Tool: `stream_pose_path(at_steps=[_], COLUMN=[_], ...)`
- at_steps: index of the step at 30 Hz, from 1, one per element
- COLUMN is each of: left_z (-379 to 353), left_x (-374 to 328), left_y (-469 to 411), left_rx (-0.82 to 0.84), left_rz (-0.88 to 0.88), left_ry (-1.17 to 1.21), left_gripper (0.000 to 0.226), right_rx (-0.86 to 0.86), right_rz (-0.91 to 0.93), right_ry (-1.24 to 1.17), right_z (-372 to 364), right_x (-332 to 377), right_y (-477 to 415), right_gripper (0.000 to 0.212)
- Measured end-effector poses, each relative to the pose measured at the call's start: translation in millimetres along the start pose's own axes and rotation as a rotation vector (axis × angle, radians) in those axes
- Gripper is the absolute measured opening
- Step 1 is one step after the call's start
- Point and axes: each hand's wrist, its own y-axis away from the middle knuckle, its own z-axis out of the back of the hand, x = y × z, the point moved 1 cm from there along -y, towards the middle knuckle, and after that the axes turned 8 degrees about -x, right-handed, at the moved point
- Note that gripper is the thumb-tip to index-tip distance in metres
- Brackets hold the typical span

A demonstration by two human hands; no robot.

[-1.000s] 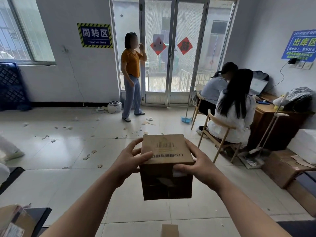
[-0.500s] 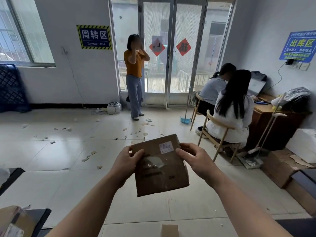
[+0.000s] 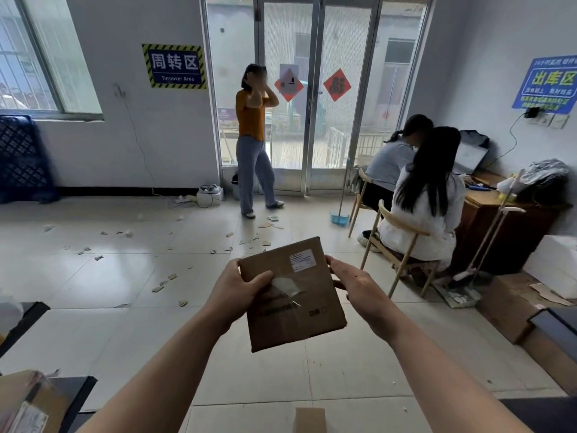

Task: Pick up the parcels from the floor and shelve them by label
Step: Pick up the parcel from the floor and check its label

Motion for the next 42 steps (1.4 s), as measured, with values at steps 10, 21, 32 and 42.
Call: stream_pose_path(at_steps=[10,21,32,42], left_z=[9,12,3,0], left_x=[-9,-18,-20,-13], left_y=[2,10,8,4], left_rx=[0.155,0.453,0.343,0.308], left_rz=[0.01,-0.058,-0.053,0.15], left_ry=[0.135,0.129,0.132,0.101], left_gripper=[0.064,0.085,0.049,0.057], right_rx=[-0.098,-0.054,-0.026,-0.06], right_rz=[-0.108,-0.193,-0.091,-0.13], right_ry=[-0.055,-0.025,-0.021,-0.132], right_z=[1,7,12,4], right_x=[2,12,21,10], right_y=[-5,-1,4,-6], right_gripper=[0.028,0.043,0.018,0.047])
